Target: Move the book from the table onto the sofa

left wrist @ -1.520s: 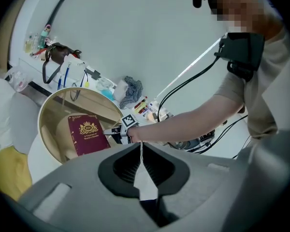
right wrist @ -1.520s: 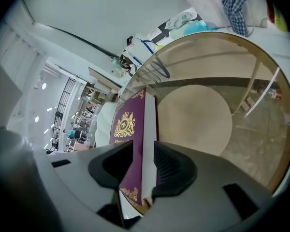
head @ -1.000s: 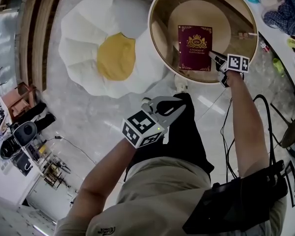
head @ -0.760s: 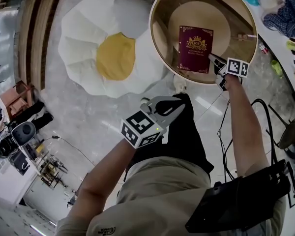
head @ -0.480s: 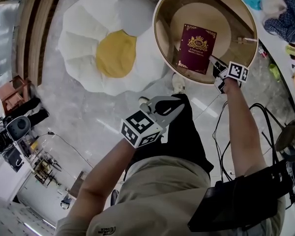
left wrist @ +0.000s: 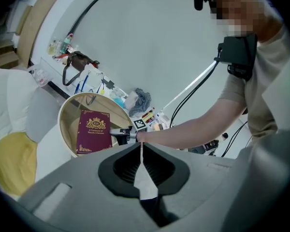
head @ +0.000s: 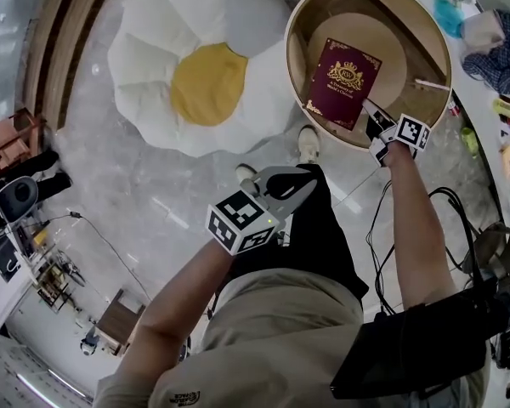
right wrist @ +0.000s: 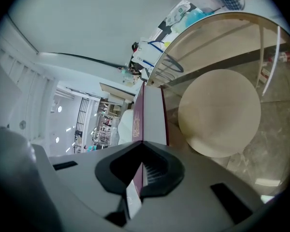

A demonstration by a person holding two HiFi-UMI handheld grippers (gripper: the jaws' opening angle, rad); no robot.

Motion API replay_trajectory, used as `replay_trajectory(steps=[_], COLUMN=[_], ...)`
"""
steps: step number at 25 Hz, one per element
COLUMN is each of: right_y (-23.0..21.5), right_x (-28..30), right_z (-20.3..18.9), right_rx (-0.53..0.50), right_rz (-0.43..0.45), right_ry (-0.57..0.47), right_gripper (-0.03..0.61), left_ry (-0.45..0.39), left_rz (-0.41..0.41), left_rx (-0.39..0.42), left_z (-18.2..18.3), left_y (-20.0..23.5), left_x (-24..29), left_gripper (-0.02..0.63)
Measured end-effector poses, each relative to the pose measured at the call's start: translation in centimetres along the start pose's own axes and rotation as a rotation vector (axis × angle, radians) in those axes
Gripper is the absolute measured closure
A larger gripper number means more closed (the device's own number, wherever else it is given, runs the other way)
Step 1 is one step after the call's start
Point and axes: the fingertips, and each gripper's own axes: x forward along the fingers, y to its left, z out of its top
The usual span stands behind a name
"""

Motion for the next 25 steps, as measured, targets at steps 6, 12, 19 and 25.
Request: replay_trajectory(steps=[6, 12, 19, 25], right_y=[4.2, 3.7, 3.2, 8.5], right_x=[3.9, 4.3, 4.6, 13.2], right_z=[-2.7, -3.4, -3.6, -12.6], right_rx=[-0.032, -0.077, -0.115, -0.142], right_rz=[0.044, 0.106, 0.156, 0.156], right_ry=[0.038, 0.088, 0.149, 0.211], right_gripper=[0.565, 0.566, 0.566, 0.566], left_ry=[-0.059, -0.132, -0.196, -0.256], left_rz=[0.032, 0.091, 0.164, 0.209], left_rx=[-0.015, -0.029, -0.051, -0.108], left_z=[-1.5, -4.3, -6.2, -11.7], left_y=[1.0, -0.8, -2.2, 1.4], left_x=[-4.6, -2.7, -0.7, -11.1], left_gripper=[0.606, 0.606, 0.606, 0.606])
